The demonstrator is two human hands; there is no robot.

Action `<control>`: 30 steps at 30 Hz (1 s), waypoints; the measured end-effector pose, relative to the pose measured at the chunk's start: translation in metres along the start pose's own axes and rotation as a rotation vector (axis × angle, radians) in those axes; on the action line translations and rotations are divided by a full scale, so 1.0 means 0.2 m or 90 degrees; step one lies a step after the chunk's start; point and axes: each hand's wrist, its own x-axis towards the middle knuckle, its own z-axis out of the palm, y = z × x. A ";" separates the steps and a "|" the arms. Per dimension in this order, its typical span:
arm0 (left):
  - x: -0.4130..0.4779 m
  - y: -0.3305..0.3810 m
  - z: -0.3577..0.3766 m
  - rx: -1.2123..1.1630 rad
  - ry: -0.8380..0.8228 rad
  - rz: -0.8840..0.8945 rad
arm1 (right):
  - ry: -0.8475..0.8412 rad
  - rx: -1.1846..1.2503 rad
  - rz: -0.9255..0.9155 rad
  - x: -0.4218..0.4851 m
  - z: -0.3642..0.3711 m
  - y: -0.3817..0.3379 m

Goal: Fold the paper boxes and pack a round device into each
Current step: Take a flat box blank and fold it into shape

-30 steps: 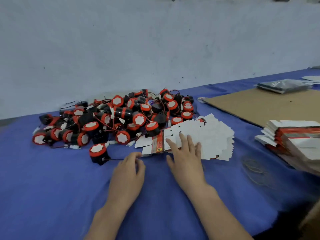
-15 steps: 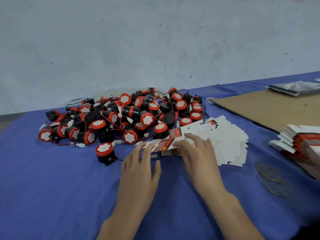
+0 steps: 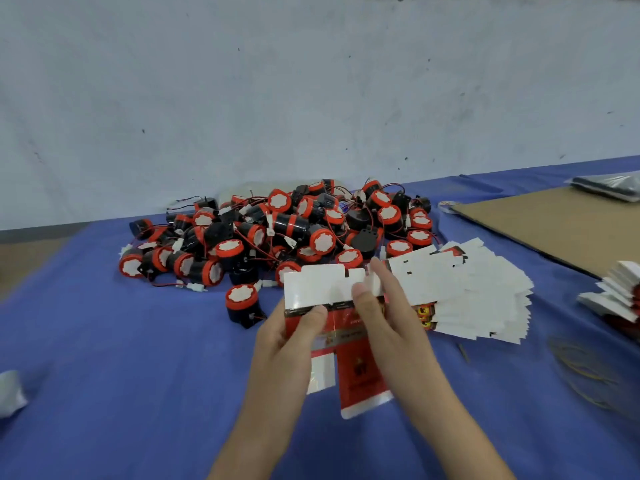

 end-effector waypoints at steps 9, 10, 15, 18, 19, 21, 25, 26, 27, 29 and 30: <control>0.01 0.01 -0.08 -0.173 -0.200 -0.123 | 0.007 0.040 0.038 0.00 0.12 -0.02; 0.02 0.01 -0.08 -0.174 -0.203 -0.118 | -0.002 0.046 0.039 0.00 0.12 -0.02; 0.03 -0.01 -0.08 -0.145 -0.141 -0.087 | -0.049 0.065 0.034 0.00 0.11 -0.03; 0.02 0.00 -0.05 -0.103 -0.141 -0.041 | -0.053 0.069 0.025 0.00 0.11 -0.03; 0.01 0.00 -0.04 -0.097 -0.140 -0.031 | -0.056 0.067 0.023 0.00 0.11 -0.03; 0.01 0.00 -0.04 -0.087 -0.140 -0.009 | -0.063 0.061 0.020 0.00 0.10 -0.03; 0.02 -0.03 -0.06 -0.067 -0.122 0.017 | -0.083 0.114 0.015 -0.03 0.10 -0.03; 0.03 -0.03 -0.05 -0.063 -0.111 0.021 | -0.101 0.144 0.026 -0.05 0.11 -0.04; 0.03 -0.04 -0.05 -0.054 -0.102 0.028 | -0.119 0.161 0.037 -0.07 0.12 -0.05; 0.04 -0.05 -0.04 -0.033 -0.088 0.042 | -0.134 0.152 0.025 -0.10 0.15 -0.05; 0.05 -0.06 -0.04 -0.032 -0.080 0.042 | -0.126 0.134 -0.001 -0.12 0.17 -0.05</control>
